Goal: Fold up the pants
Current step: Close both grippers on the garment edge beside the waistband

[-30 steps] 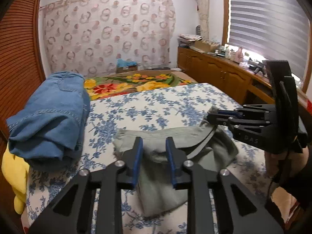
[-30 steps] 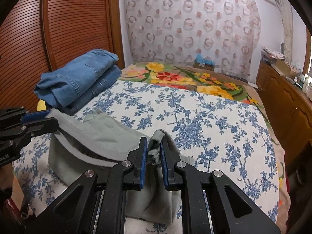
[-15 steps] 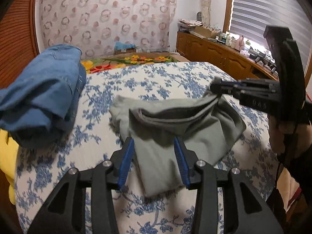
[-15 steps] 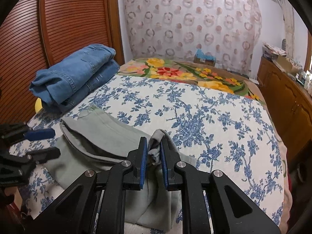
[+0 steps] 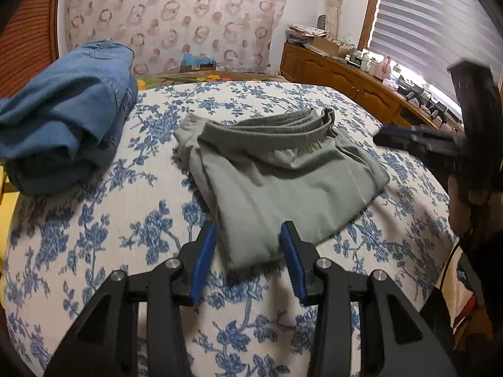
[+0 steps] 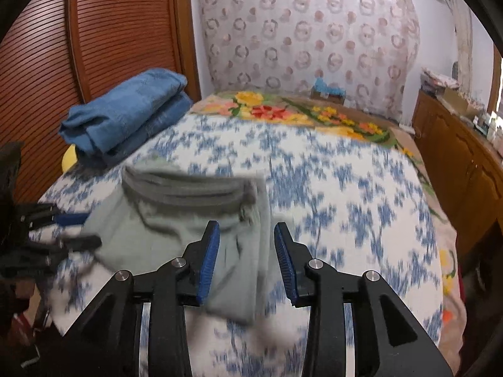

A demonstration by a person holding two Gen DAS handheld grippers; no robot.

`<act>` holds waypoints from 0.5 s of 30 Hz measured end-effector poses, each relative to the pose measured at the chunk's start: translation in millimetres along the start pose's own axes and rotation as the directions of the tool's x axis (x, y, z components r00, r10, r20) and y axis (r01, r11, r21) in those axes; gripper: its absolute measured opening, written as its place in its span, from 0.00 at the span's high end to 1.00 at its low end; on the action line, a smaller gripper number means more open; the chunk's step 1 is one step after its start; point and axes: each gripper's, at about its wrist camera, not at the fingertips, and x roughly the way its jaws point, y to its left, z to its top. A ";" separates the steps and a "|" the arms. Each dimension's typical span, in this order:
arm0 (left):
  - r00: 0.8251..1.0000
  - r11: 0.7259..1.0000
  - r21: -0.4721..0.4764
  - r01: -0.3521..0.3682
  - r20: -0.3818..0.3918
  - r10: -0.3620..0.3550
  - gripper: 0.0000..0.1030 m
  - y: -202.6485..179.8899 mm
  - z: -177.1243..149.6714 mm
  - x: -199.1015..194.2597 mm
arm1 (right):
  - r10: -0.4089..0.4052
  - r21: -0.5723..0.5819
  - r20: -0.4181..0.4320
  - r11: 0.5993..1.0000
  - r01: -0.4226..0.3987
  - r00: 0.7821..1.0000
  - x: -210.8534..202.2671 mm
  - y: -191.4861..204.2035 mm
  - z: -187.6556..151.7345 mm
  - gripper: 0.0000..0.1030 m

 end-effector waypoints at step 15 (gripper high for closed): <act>1.000 1.000 0.002 0.005 -0.002 -0.005 0.75 -4.9 -10.4 1.1 | 0.056 0.053 -0.083 0.997 -0.052 0.995 11.3 -8.1 -32.4 0.71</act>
